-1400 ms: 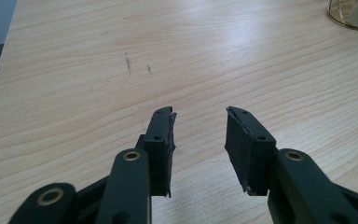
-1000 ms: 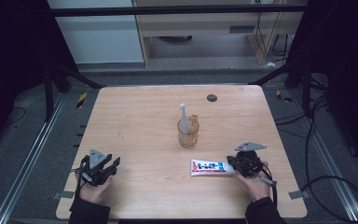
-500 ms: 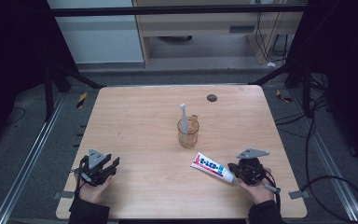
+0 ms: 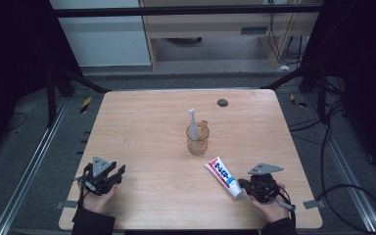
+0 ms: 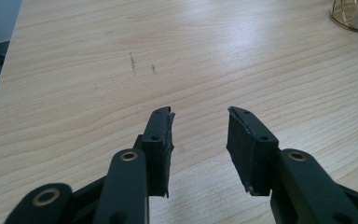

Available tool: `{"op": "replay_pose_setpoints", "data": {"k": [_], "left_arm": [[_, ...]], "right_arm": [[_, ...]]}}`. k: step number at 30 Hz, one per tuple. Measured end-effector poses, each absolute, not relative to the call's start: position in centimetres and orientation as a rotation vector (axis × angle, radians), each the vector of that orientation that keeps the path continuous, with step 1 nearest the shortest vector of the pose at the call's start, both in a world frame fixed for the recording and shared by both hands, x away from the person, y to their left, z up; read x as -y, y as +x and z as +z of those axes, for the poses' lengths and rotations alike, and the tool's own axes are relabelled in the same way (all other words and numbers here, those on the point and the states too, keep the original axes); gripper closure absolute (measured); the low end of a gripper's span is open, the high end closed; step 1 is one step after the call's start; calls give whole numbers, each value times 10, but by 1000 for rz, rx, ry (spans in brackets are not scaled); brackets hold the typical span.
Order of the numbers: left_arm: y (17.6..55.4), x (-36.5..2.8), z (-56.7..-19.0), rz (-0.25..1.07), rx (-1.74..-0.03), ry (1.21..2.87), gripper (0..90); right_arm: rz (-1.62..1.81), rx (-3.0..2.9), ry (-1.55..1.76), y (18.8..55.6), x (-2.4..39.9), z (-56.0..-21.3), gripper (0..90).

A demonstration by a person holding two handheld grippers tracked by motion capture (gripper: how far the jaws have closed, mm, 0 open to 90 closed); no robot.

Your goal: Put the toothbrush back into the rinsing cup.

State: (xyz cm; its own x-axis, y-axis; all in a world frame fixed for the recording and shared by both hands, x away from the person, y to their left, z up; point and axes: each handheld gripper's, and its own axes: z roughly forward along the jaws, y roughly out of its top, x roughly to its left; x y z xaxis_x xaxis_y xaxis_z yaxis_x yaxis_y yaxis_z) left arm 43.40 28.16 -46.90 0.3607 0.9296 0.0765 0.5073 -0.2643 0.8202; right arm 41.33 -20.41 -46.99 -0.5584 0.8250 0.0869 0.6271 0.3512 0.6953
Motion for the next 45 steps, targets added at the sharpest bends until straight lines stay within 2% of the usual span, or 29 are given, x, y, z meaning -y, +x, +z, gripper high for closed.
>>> {"op": "replay_pose_setpoints", "data": {"k": [8, 18, 30, 42, 45], "left_arm": [[435, -282, -469, 743, -1249, 1903, 587], [437, -281, -470, 755, -1243, 1916, 560], [439, -282, -470, 754, -1250, 1915, 527], [441, -283, -472, 752, -1261, 1926, 511], [441, -284, -472, 752, -1262, 1925, 510]], "right_arm": [[1015, -2330, 1300, 413, 203, -469, 897], [1033, -2272, 1296, 420, 205, -452, 834], [1013, -2304, 1289, 435, 186, -440, 630], [945, -2363, 1295, 445, 167, -440, 469], [925, -2371, 1286, 448, 164, -441, 455]]}}
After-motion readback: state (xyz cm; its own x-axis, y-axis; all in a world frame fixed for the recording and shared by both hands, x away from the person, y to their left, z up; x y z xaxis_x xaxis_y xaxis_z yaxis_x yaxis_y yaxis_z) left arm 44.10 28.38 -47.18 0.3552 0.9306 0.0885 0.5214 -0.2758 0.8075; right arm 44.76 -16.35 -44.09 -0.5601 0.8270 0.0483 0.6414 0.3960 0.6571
